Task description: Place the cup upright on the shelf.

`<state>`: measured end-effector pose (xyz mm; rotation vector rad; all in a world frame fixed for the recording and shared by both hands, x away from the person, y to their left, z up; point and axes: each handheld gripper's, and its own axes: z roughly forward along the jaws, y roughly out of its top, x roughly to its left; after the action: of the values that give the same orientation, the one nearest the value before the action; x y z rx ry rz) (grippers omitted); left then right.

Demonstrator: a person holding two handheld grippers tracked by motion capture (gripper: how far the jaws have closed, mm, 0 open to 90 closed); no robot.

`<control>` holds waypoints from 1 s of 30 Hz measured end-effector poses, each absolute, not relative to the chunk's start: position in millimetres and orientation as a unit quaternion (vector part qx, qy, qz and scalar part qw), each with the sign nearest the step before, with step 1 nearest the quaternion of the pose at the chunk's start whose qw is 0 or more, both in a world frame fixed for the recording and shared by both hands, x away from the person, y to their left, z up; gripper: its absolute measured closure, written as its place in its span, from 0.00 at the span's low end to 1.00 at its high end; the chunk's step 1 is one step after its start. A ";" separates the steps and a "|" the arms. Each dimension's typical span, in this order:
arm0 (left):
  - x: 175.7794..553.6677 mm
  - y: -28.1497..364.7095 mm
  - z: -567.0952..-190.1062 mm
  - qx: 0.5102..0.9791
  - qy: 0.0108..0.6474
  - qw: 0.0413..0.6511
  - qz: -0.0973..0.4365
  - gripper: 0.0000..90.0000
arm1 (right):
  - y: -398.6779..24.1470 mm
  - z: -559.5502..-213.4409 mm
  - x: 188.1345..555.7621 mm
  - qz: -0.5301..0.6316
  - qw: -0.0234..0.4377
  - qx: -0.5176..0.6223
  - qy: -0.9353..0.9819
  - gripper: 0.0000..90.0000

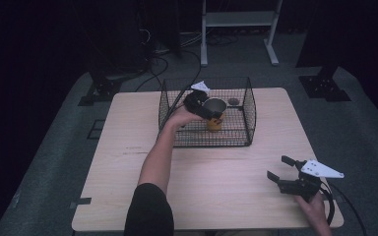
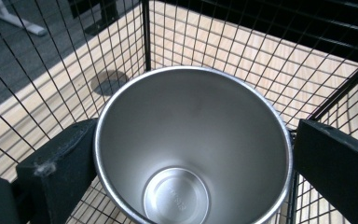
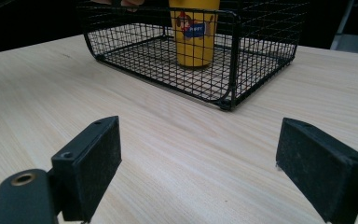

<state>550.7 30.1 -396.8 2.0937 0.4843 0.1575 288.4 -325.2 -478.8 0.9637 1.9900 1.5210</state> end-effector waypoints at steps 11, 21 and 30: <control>548.5 38.9 -382.9 0.840 0.201 0.497 0.085 0.02 | -325.1 -478.7 288.2 0.551 0.228 0.351 0.721 0.14; 536.3 44.4 -362.3 0.828 0.193 0.518 0.097 0.02 | -324.9 -478.7 288.3 0.552 0.227 0.350 0.722 0.14; 521.9 47.4 -351.7 0.820 0.187 0.531 0.104 0.02 | -324.7 -478.8 288.2 0.552 0.228 0.347 0.723 0.14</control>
<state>521.9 47.4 -351.7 1.9565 0.4466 0.2489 288.2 -324.7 -478.8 0.9568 1.9926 1.5198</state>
